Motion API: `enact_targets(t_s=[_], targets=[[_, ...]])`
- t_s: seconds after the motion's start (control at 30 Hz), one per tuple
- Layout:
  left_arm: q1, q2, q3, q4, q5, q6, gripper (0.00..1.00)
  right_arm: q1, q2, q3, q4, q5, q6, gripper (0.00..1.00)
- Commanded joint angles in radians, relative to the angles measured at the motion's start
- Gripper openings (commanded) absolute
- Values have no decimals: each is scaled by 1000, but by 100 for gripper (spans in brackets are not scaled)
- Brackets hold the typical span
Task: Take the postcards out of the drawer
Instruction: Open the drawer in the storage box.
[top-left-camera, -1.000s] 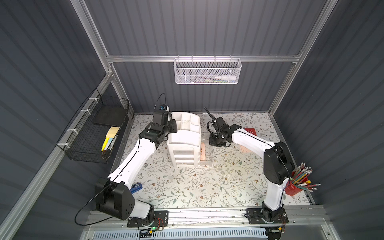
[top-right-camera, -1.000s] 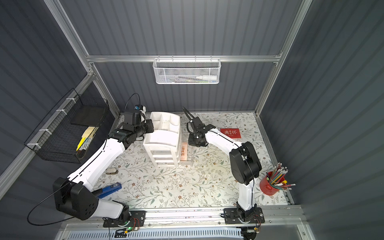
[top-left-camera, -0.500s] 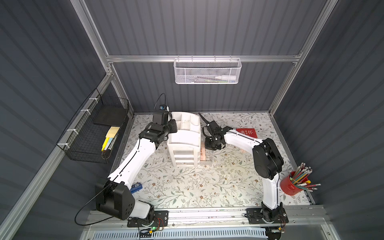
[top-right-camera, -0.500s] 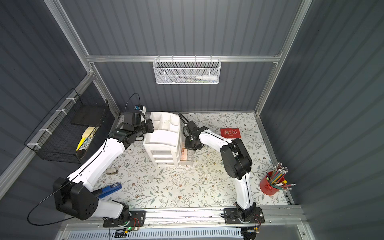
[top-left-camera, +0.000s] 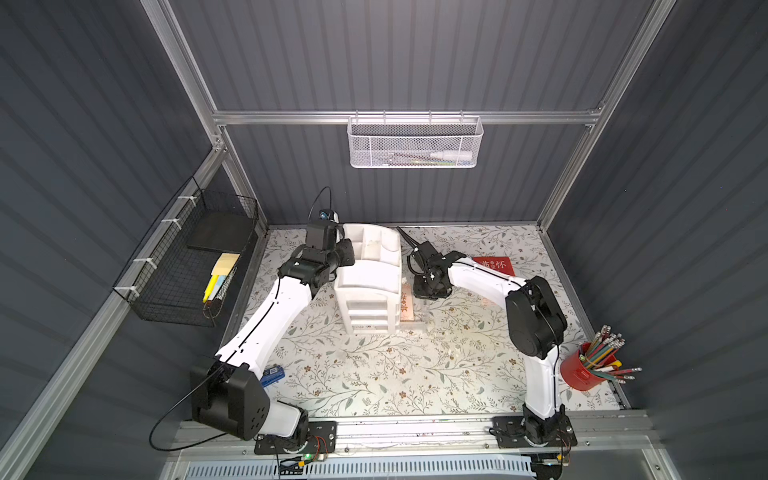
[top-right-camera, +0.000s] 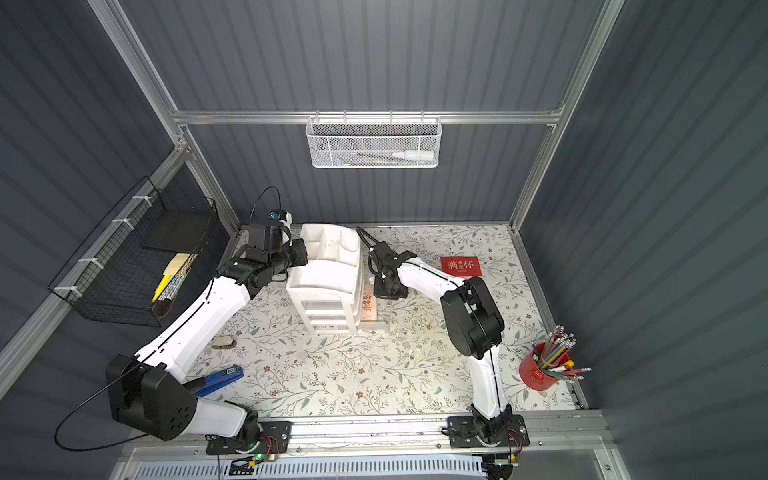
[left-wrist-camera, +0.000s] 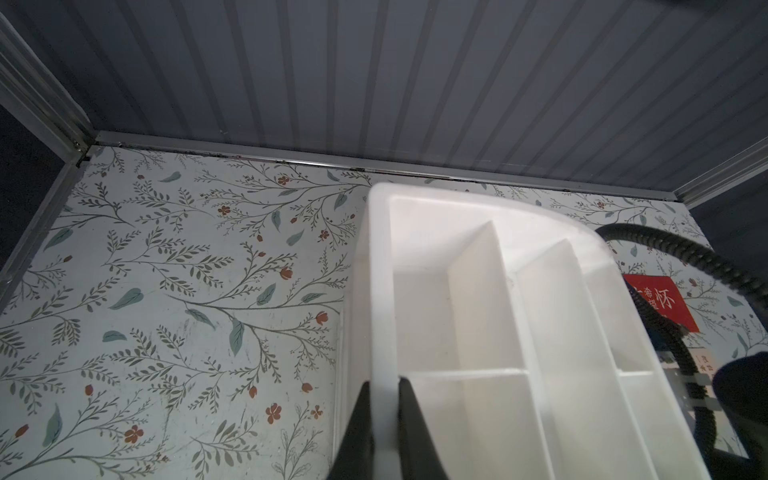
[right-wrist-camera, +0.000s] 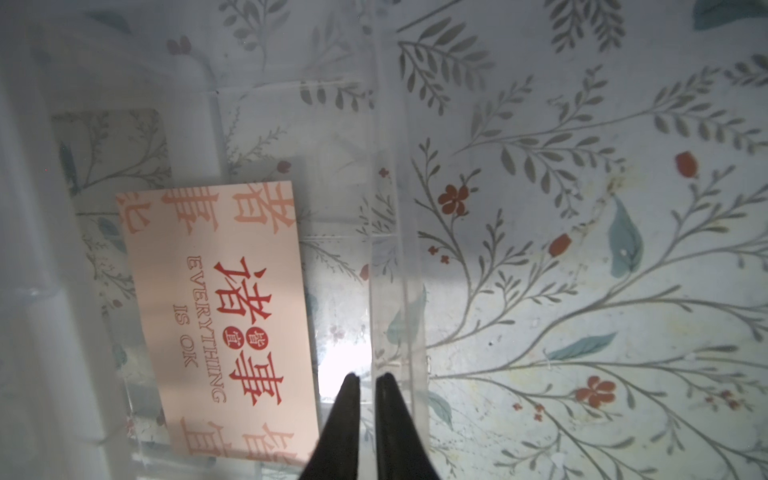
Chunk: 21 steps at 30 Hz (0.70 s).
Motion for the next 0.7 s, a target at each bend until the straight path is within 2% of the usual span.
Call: enact_targets(t_s=[0.0,0.53,0.67], targets=[[4,46,-68,-180,-73,85,0,-41,-9,-7,-91,85,-28,14],[4,59,-45,-177,-65,88,0,-64,-31,-5,-105,95,-46,15],[4,59,-40,-177,-62,86,0,-64,-66,-33,-44,-3,-58,17]])
